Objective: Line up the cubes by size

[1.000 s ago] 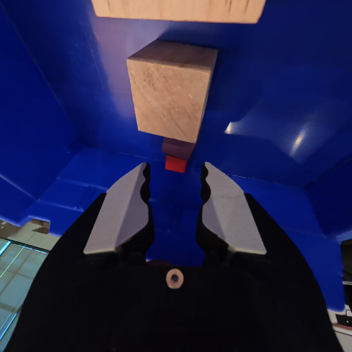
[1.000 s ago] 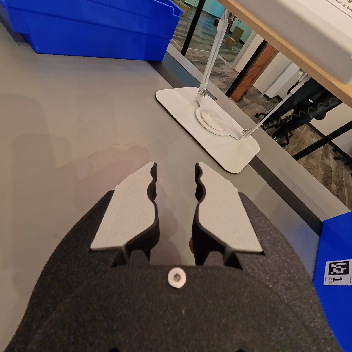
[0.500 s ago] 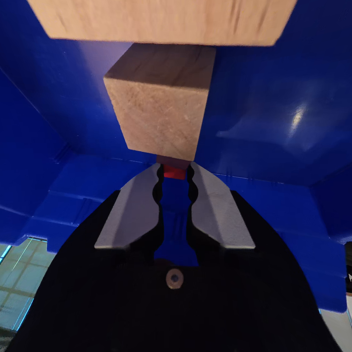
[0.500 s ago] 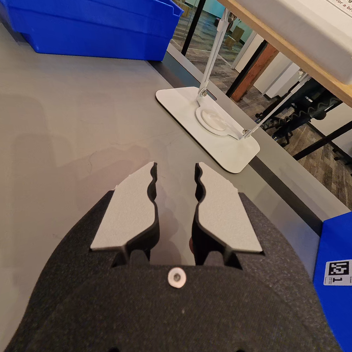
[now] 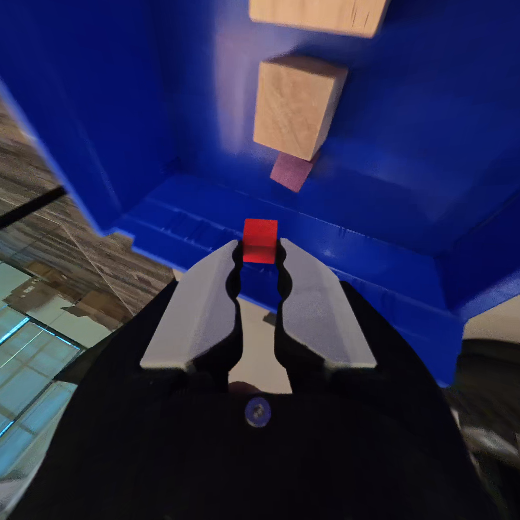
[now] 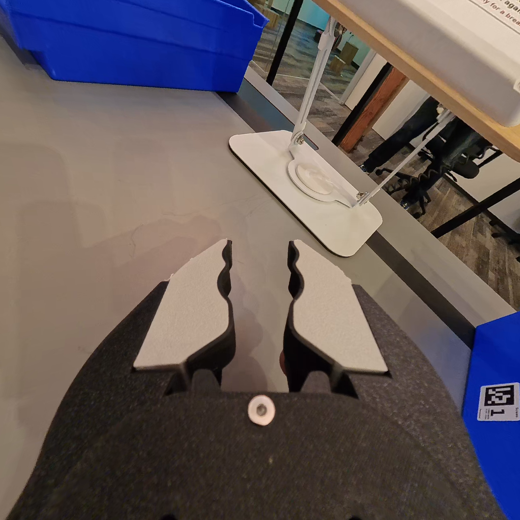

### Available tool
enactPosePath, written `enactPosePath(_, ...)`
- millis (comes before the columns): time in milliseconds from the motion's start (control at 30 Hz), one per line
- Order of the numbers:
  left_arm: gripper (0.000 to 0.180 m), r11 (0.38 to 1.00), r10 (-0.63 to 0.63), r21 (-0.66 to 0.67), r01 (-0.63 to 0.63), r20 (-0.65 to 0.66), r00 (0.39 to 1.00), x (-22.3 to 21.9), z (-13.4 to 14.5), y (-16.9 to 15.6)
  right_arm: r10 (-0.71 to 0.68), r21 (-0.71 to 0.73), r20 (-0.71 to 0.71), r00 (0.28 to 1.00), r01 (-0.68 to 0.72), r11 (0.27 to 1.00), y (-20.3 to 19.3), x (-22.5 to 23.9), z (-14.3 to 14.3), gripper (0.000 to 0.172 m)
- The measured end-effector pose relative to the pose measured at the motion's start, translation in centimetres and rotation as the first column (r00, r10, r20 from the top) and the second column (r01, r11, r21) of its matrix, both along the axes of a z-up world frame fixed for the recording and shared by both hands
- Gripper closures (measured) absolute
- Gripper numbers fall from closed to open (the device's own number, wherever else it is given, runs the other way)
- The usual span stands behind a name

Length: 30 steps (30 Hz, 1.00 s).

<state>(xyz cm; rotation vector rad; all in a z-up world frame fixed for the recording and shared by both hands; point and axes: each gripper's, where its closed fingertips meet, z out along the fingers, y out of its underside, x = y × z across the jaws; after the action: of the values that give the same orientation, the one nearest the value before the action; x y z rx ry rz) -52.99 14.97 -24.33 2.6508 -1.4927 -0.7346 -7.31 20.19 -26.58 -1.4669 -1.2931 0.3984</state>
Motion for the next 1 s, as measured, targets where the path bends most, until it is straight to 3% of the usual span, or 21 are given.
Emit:
enactPosePath(133,0.159,0.965,-0.083,0.256,0.055,0.099,0.992,4.3,4.4,0.0,0.006,-0.003,-0.019,1.0,-0.006,1.0,-0.1,0.1,0.3,0.134)
enactPosePath(267,0.159,0.864,-0.252,0.481,0.152,0.15,0.956,12.0,8.0,-0.8,0.036,-0.035,-0.08,0.996,-0.039,0.999,-0.6,-0.1,1.0,0.132)
enactPosePath(467,0.159,0.687,-0.493,0.682,0.25,0.185,0.85,24.6,9.2,-1.9,0.153,-0.208,-0.286,0.946,-0.217,0.954,-3.2,-0.9,3.1,0.132)
enactPosePath(600,0.159,0.598,-0.628,0.746,0.293,0.21,0.749,32.2,8.4,-2.0,0.199,-0.35,-0.484,0.852,-0.397,0.849,-4.7,-1.0,5.0,0.134)
enactPosePath(733,0.16,0.534,-0.723,0.773,0.342,0.209,0.659,37.8,6.7,-2.1,0.177,-0.444,-0.663,0.728,-0.572,0.69,-5.1,-0.3,6.9,0.134)
enactPosePath(900,0.159,0.461,-0.788,0.819,0.341,0.202,0.581,41.9,6.2,-2.2,0.158,-0.482,-0.753,0.639,-0.699,0.528,-5.8,0.0,7.6,0.132)
enactPosePath(1000,0.16,0.447,-0.807,0.825,0.346,0.205,0.553,43.4,5.8,-2.1,0.188,-0.48,-0.76,0.622,-0.732,0.483,-6.8,-0.2,7.6,0.129)
